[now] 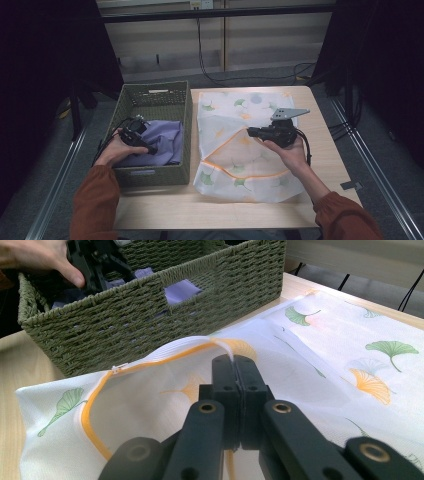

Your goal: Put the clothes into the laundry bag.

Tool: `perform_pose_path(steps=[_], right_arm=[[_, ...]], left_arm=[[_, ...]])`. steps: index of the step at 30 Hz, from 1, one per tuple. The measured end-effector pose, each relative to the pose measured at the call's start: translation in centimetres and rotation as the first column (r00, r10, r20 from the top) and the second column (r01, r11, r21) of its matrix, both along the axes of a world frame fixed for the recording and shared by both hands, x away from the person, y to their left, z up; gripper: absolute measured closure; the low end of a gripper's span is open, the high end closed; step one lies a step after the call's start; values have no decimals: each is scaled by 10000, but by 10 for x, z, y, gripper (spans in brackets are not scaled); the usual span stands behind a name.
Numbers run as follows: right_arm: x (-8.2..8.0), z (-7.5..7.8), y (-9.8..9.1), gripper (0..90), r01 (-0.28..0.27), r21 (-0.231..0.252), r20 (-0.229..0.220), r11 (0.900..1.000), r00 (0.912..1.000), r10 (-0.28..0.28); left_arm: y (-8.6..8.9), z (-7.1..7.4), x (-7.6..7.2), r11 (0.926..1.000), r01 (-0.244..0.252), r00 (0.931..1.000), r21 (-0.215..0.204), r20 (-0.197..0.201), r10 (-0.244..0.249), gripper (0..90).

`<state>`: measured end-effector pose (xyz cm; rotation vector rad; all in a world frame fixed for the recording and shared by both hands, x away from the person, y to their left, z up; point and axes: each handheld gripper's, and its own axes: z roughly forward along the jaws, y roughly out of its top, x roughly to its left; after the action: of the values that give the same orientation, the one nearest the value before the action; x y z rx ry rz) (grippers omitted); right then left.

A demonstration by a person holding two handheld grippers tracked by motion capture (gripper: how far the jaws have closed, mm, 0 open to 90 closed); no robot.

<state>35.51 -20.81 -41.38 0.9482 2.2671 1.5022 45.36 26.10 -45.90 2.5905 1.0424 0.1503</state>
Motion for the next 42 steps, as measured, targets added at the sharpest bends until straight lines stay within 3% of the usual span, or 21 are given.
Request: perform_pose_path(steps=[6, 9, 10, 12, 18, 20, 21, 22, 23, 24, 26, 27, 28, 32, 34, 38, 41, 42], right_arm=[[0, -1, 0, 898, -22, -72, -32, 10000, 10000, 22], [0, -1, 1, 898, -59, -86, -18, 9999, 10000, 59], [0, -1, 2, 899, -83, -121, -33, 9999, 10000, 83], [0, -1, 2, 898, -76, -107, -50, 9999, 10000, 75], [0, -2, 2, 898, -104, -164, -76, 9998, 9999, 103], [0, -2, 2, 899, -111, -177, -75, 9998, 9999, 110], [0, -2, 2, 899, -118, -221, -38, 9997, 9999, 118], [0, -2, 2, 899, -118, -221, -38, 9997, 9999, 118], [0, -2, 2, 899, -115, -225, -36, 9997, 9999, 114], [0, -2, 2, 899, -123, -237, -39, 9996, 9999, 122], [0, -2, 2, 898, -128, -209, -80, 9997, 9999, 127], [0, -2, 2, 899, -134, -207, -74, 9997, 9999, 132], [0, -2, 3, 899, -133, -173, -90, 9998, 9999, 131], [0, -2, 3, 899, -154, -185, -62, 9997, 9999, 153], [1, -3, 3, 899, -179, -139, -79, 9997, 9998, 178], [0, -2, 2, 899, -146, -142, -21, 9998, 9999, 145], [0, -2, 2, 899, -119, -97, 12, 9999, 9999, 119], [0, -2, 2, 899, -113, -97, 5, 9999, 9999, 113]], left_arm=[[-5, -6, -1, 9982, 491, 9987, 352, 135, -496, 76], [-13, -15, -2, 9929, 623, 9976, 1016, 235, -650, 48], [-15, -18, -3, 9946, 446, 9986, 938, 236, -470, 2], [-13, -18, -1, 9931, 622, 9978, 995, 158, -641, 0], [-13, -18, -1, 9953, 352, 9991, 898, 204, -372, 7], [-11, -13, 1, 9936, 401, 9991, 1059, 118, -416, 71], [-9, -10, 2, 9931, 255, 9996, 1140, 68, -265, 199], [-8, -8, 2, 9940, 113, 9999, 1086, 46, -118, 199], [-7, -7, 3, 9946, 44, 9999, 1033, 85, -53, 255], [-6, -5, 4, 9919, 33, 9999, 1266, 92, -45, 338], [-7, -5, 4, 9930, -144, 9999, 1170, 34, 141, 359], [-7, -5, 4, 9910, -251, 9997, 1312, 75, 243, 381], [-8, -4, 5, 9909, -315, 9994, 1307, 172, 296, 472], [-7, -3, 4, 9910, -436, 9990, 1268, 124, 424, 552], [-8, -3, 4, 9893, -270, 9994, 1434, 261, 235, 598], [-9, 0, 5, 9857, -411, 9986, 1633, 388, 352, 676], [-8, 1, 6, 9860, -553, 9981, 1573, 362, 502, 702], [-8, 1, 6, 9884, -716, 9972, 1338, 323, 679, 704]])
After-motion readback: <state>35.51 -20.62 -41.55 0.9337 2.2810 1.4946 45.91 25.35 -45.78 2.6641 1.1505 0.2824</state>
